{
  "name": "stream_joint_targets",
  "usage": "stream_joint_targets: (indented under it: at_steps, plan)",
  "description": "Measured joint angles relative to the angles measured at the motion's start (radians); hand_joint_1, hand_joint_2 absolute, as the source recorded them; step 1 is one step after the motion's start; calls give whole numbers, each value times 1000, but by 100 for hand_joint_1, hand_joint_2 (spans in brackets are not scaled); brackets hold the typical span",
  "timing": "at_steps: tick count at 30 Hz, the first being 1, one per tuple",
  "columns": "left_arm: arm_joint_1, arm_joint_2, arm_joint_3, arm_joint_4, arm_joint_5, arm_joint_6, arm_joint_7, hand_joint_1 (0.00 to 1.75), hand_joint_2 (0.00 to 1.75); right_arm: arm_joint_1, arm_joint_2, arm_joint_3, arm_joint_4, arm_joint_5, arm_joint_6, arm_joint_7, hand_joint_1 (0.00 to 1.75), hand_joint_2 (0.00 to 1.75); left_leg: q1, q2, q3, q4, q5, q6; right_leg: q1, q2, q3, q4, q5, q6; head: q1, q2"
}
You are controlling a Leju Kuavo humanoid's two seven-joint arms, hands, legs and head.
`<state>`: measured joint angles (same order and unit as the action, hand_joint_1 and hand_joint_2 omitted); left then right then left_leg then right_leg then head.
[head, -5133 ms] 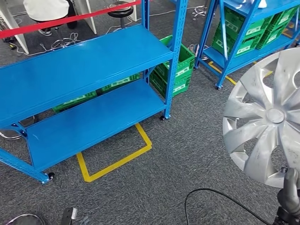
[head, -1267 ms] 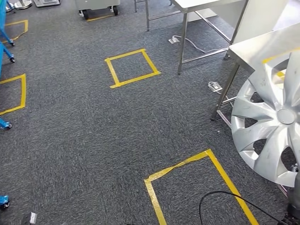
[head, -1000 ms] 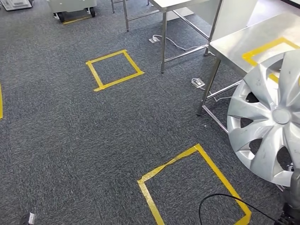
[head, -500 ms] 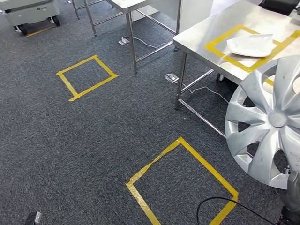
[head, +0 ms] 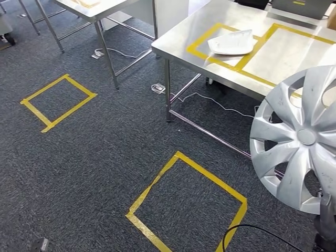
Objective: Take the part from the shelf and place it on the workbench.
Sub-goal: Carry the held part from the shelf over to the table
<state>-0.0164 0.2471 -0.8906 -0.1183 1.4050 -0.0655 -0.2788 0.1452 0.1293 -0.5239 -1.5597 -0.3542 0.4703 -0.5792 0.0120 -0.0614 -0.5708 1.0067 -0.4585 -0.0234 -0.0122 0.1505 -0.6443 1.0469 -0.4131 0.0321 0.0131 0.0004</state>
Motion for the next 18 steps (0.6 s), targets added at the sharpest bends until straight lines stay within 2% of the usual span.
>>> stream_joint_targets:
  at_steps: [1,2,3,4,5,6,7,8,9,11,12,13,14,15,16,18]
  plan:
    - [-3,0,-3,0,0,2,0,0,175,1,0,0,0,4,-1,2,175,175,0,12,1,-3,3,6,0,-7,-5,2,-1,6,1,0]
    - [-6,0,-5,0,0,3,-1,0,175,2,0,1,0,9,-2,4,175,175,1,23,1,-6,6,12,2,-30,-14,16,-11,10,4,0]
    - [-8,-1,-7,0,-1,3,-4,0,175,1,0,2,0,12,-4,4,175,175,2,36,1,-8,8,17,4,-63,-32,52,-34,14,6,0]
    - [-7,-1,-10,0,-1,4,-6,0,175,-1,1,5,0,14,-5,3,175,175,0,48,2,-9,8,20,6,-101,-54,107,-66,16,9,0]
    - [-5,-2,-13,0,-2,4,-9,0,175,-3,1,7,-1,15,-7,2,175,175,-1,60,2,-9,8,22,6,-125,-82,174,-100,18,10,0]
    - [-3,-3,-16,0,-3,4,-12,0,175,-4,1,9,-2,15,-8,0,175,175,-2,74,2,-9,7,22,6,-137,-108,234,-125,20,10,0]
    - [-2,-4,-19,0,-3,4,-14,0,175,-3,1,10,-4,15,-10,-1,175,175,-2,88,3,-8,6,22,5,-142,-121,268,-133,22,10,0]
    - [-1,-6,-22,0,-3,4,-16,0,175,-2,1,11,-6,15,-12,-2,175,175,-2,101,4,-8,5,21,5,-145,-117,266,-124,23,10,0]
    - [-2,-8,-24,0,-3,4,-17,0,175,-2,1,11,-8,15,-13,-2,175,175,-1,113,6,-8,3,19,4,-150,-93,225,-99,25,10,0]
    - [-2,-11,-26,0,-3,3,-18,0,175,-2,1,12,-13,14,-14,-2,175,175,-2,136,14,-8,-3,11,5,-184,-16,90,-45,26,11,0]
    - [-3,-11,-28,1,-1,2,-18,0,175,-2,1,12,-17,12,-15,-3,175,175,-4,145,18,-7,-6,5,6,-197,12,40,-31,22,11,0]
    - [-3,-10,-29,1,1,1,-19,0,175,-2,1,13,-21,10,-16,-3,175,175,-7,154,22,-7,-7,0,8,-204,26,12,-26,16,10,0]
    - [-4,-9,-30,1,3,0,-19,0,175,-1,1,14,-24,8,-17,-4,175,175,-10,163,24,-8,-8,-4,10,-200,27,7,-28,7,10,0]
    - [-6,-9,-31,2,4,-1,-20,0,175,0,1,14,-27,6,-18,-4,175,175,-10,173,27,-10,-8,-8,10,-186,25,6,-26,-1,9,0]
    - [-8,-9,-32,2,5,-2,-20,0,175,2,1,14,-32,4,-19,-4,175,175,-8,173,28,-10,-11,-13,9,-174,23,6,-24,-8,9,0]
    - [-9,-11,-35,2,5,-3,-20,0,175,5,0,13,-41,4,-20,-3,175,175,-4,134,13,28,-43,-21,6,-153,20,4,-21,-21,7,0]
